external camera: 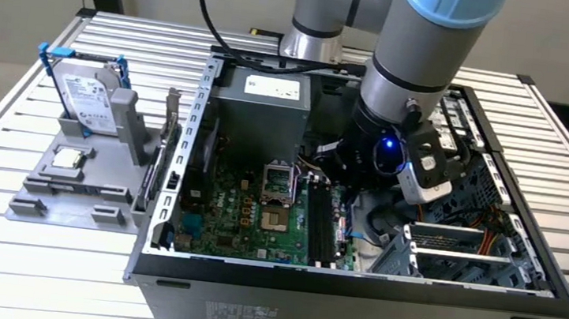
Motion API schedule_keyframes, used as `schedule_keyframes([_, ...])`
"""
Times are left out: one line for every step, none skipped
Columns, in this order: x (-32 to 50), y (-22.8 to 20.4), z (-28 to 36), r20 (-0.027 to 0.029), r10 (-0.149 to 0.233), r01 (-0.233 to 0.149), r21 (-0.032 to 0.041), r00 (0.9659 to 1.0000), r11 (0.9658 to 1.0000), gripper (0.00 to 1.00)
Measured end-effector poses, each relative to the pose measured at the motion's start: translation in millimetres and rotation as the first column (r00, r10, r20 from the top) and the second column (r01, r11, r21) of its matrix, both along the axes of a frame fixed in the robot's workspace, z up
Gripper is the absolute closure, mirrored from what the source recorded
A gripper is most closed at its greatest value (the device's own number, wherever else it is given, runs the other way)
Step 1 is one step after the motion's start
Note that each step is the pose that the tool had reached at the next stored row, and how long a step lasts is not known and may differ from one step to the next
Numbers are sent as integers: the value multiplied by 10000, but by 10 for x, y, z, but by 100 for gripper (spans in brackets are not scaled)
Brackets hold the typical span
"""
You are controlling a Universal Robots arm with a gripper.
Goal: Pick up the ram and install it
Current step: 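Insert the ram into the slot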
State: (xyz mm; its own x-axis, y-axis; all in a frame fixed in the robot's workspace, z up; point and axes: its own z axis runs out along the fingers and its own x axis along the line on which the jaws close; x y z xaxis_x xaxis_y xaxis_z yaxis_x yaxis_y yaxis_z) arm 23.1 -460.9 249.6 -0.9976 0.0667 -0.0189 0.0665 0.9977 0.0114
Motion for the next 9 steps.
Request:
schedule_keyframes([0,-6,-4,0,0,0,1,10000,10000,100])
schedule_keyframes([0,-11,-10,1,-1,1,3,10000,10000,100])
schedule_keyframes([0,-17,-14,1,0,0,3,10000,10000,100])
schedule_keyframes([0,-24,-18,1,1,-1,3,10000,10000,100])
schedule_keyframes([-1,-28,-21,1,2,-2,3,10000,10000,100])
schedule_keyframes([-1,-31,-27,1,7,-7,5,10000,10000,100])
schedule_keyframes([-2,-34,-32,1,16,-16,4,10000,10000,100])
schedule_keyframes([-2,-36,-38,0,25,-25,2,10000,10000,100])
schedule_keyframes([-3,-38,-45,0,38,-38,2,10000,10000,100])
